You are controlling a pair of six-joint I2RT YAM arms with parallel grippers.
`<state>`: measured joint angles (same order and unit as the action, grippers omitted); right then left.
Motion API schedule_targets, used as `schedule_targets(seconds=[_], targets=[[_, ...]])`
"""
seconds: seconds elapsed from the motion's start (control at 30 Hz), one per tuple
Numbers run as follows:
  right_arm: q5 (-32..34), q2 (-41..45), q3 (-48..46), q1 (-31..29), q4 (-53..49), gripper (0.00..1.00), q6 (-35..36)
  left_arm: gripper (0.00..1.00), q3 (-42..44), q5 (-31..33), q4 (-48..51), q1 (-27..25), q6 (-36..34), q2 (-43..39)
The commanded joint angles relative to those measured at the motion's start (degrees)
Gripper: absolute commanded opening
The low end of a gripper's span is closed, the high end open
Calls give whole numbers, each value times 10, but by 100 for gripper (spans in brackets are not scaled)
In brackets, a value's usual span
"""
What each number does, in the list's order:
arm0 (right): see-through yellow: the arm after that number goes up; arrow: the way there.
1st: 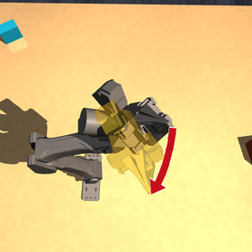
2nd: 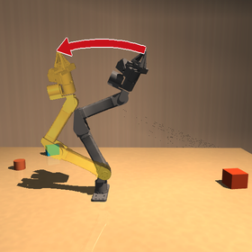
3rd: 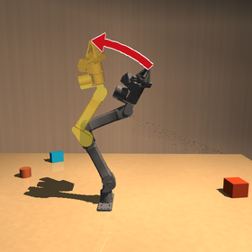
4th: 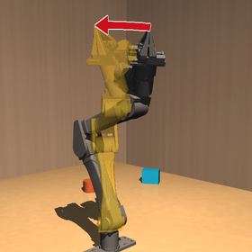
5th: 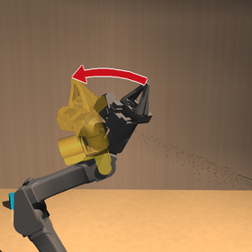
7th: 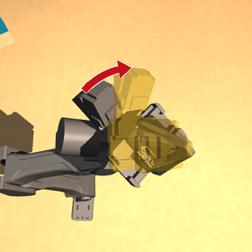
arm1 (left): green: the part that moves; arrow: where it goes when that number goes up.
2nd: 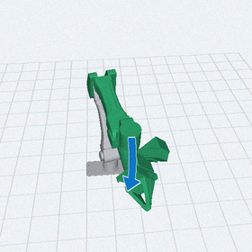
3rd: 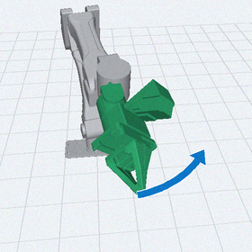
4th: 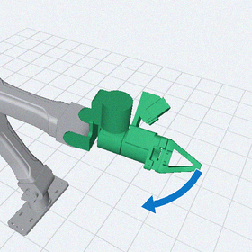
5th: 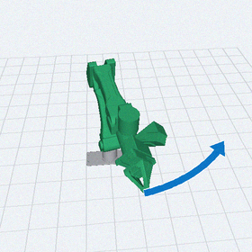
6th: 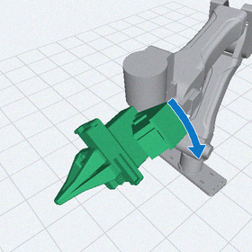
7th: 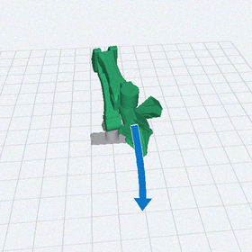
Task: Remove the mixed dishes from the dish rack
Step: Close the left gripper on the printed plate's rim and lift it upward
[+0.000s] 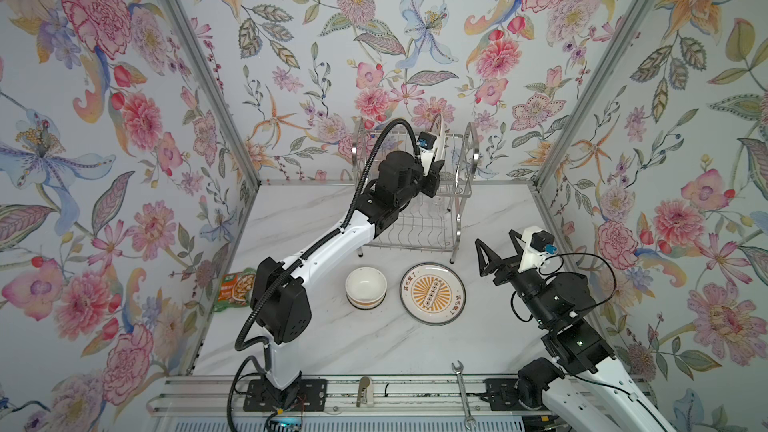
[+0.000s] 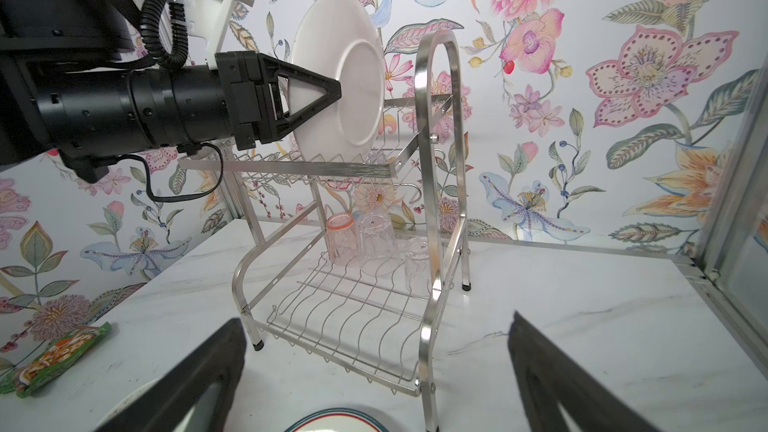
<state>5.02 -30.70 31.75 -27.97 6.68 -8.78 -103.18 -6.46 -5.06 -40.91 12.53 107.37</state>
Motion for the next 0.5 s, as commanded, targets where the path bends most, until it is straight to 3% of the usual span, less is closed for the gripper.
schedule_targets(seconds=[0.0, 0.47], targets=[[-6, -2, 0, 4, 2, 99, -2, 21, 4, 21, -25, -4, 6, -6], [-19, -37, 38, 7, -9, 99, -18, 13, 35, 41, -80, -2, 16, -24]])
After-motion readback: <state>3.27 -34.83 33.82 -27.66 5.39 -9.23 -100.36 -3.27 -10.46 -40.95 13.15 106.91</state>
